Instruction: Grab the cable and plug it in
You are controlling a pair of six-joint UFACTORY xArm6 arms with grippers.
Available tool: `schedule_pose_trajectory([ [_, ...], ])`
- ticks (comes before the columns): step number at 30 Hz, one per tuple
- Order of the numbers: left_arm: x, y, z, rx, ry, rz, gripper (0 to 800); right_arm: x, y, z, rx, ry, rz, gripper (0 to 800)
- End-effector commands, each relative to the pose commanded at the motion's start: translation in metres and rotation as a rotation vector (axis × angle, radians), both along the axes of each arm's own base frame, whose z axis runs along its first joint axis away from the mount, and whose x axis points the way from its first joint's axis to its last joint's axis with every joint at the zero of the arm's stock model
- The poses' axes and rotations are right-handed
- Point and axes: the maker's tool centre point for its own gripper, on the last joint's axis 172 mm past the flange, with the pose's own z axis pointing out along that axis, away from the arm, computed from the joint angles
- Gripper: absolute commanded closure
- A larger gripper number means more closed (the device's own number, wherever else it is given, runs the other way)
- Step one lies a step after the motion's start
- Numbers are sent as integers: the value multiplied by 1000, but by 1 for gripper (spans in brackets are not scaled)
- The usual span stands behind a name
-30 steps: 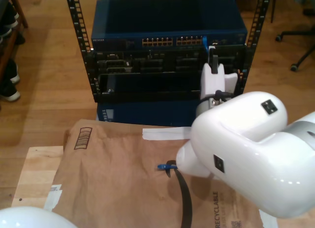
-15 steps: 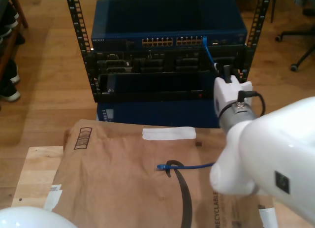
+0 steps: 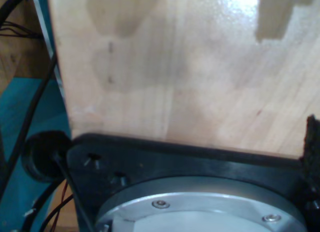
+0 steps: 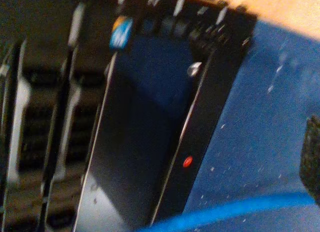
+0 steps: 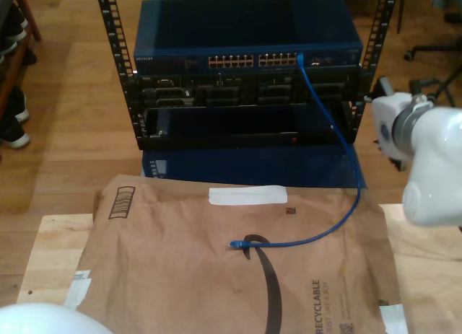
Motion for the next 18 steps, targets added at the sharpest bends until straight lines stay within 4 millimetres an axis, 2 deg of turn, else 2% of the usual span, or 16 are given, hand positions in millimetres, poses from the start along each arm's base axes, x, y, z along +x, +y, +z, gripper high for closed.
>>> schedule_pose_trajectory([
  [2, 0, 0, 0, 0, -1, 1, 1, -9, -31, 4, -40, 62, -20, 4],
  [6, 0, 0, 0, 0, -1, 1, 1, -33, -84, -6, -86, 202, -77, 4],
  [9, 0, 0, 0, 2, -1, 1, 1, -64, -125, -9, -132, 303, -88, 4],
  [13, 0, 0, 0, 2, -1, 1, 1, -122, -174, -21, -195, 478, -36, 4],
  [18, 0, 0, 0, 2, -1, 1, 1, -231, -205, -44, -159, 722, 7, 4],
])
